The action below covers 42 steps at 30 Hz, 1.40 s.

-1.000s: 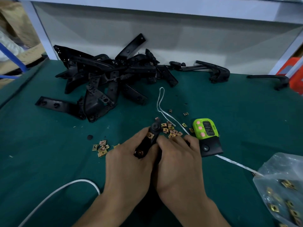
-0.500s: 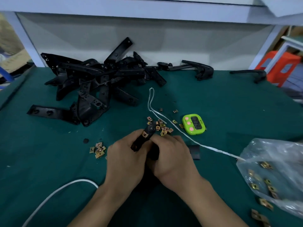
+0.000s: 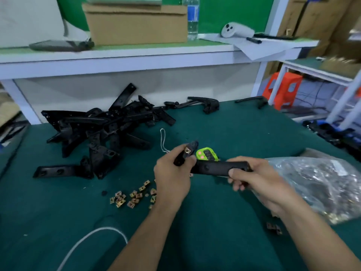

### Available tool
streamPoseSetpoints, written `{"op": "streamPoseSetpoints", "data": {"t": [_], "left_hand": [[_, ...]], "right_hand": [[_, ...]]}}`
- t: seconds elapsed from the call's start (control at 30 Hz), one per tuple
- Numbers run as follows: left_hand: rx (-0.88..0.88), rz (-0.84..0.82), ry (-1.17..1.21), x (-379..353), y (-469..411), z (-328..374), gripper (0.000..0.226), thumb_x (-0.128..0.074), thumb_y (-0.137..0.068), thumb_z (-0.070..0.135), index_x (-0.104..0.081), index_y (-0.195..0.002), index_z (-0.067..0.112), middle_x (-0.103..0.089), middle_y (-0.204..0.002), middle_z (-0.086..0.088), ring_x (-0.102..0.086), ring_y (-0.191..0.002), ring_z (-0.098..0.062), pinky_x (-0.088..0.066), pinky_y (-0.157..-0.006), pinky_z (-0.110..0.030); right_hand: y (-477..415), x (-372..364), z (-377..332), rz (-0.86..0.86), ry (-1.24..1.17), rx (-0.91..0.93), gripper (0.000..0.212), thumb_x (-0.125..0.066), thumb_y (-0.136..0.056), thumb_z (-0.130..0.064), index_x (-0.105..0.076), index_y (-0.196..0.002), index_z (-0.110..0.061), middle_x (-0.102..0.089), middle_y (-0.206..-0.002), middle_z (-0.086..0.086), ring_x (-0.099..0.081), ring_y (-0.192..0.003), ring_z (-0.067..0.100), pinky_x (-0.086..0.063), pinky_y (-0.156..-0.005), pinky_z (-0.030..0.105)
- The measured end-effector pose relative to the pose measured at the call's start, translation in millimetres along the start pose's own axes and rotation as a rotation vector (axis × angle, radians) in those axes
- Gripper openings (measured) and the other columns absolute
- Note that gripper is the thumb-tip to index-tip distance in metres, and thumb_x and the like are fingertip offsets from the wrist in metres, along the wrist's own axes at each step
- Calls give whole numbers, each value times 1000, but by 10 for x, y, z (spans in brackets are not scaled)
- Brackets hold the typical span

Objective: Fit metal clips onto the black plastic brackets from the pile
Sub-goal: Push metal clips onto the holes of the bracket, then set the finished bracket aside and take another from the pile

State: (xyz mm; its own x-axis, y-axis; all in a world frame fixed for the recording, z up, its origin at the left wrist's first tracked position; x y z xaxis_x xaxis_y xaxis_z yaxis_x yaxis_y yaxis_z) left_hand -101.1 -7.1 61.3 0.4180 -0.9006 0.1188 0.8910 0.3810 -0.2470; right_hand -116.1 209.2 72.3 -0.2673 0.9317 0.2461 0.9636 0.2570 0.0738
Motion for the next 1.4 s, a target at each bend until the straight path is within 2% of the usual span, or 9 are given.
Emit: {"op": "streamPoseSetpoints", "data": {"t": [0.2, 0.37, 0.57, 0.67, 0.87, 1.0, 1.13, 1.23, 1.4], "left_hand": [[5, -88, 175, -814, -82, 489, 37, -76, -80, 25, -74, -112, 42, -72, -95, 29, -67, -91, 6, -52, -84, -17], [-55, -427, 122, -1911, 114, 923, 29, -76, -85, 22, -75, -76, 50, -76, -84, 22, -70, -81, 2, -51, -72, -15], [-64, -818, -169, -3299, 570, 1113, 13, -71, -81, 35, -77, -82, 46, -73, -74, 24, -69, -72, 1, -52, -58, -16], [-31, -921, -306, -3835, 701, 1109, 16, -72, -73, 38, -78, -86, 44, -75, -76, 18, -71, -76, -8, -57, -68, -29], [533, -1073, 233, -4831, 490, 1407, 32, -80, -85, 21, -64, -112, 13, -62, -136, -8, -57, -124, -21, -45, -110, -42], [521, -1039, 128, -4951, 308, 1415, 43, -76, -89, 26, -56, -126, 19, -40, -157, -11, -41, -142, -25, -42, -110, -45], [214, -1097, -40, -4588, 174, 1217, 26, -72, -89, 17, -71, -113, 29, -65, -129, 8, -57, -105, -2, -49, -87, -25], [69, -997, -84, -4069, -75, 1120, 27, -71, -89, 14, -77, -108, 33, -71, -113, 17, -62, -106, 3, -49, -95, -25], [-16, -814, -106, -3140, -483, 1057, 22, -72, -88, 11, -81, -98, 28, -78, -93, 16, -68, -89, 4, -51, -88, -24]], "right_hand": [[440, 701, -28, 384, -380, -19, 11, -63, -92, -3, -70, -100, -2, -64, -68, 18, -56, -50, 21, -40, -47, 24], [988, 1542, 122, 671, -447, -32, 12, -60, -95, -7, -70, -98, -2, -63, -69, 21, -55, -49, 22, -37, -52, 31], [1657, 2414, 657, 944, -544, -111, 13, -58, -97, -11, -65, -96, 0, -65, -68, 20, -55, -48, 21, -38, -55, 35], [1774, 2709, 956, 1006, -615, -189, 15, -58, -96, -11, -63, -97, 2, -65, -66, 18, -54, -46, 18, -40, -52, 33], [1083, 3979, 941, 1069, -928, -182, 17, -61, -99, -22, -58, -99, -6, -65, -75, 16, -60, -49, 18, -43, -38, 21], [510, 4230, 1039, 934, -656, -357, 28, -63, -99, -26, -62, -112, -1, -65, -90, 17, -61, -67, 24, -49, -55, 27], [145, 3639, 1149, 803, -11, -299, 14, -68, -87, -10, -79, -81, -17, -75, -82, -3, -68, -75, 14, -49, -66, 22], [27, 3160, 970, 747, 158, -189, 21, -65, -83, -16, -78, -73, -29, -73, -74, -21, -66, -73, -6, -44, -60, 5], [-176, 2529, 471, 646, 365, -44, 25, -58, -79, -14, -71, -69, -34, -70, -67, -19, -63, -67, -2, -42, -58, 8]]}}
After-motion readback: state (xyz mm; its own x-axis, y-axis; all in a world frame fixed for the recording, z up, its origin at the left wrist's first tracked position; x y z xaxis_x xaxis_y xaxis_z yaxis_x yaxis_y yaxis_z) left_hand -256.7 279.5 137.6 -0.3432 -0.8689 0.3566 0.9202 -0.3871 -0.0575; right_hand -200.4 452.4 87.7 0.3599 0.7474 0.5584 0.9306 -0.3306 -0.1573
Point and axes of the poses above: each hand's wrist, its own y-axis away from the middle knuckle, its own x-axis out of the back of the hand, z = x × y, the point moved 4 cm from there along -y, towards the middle knuckle
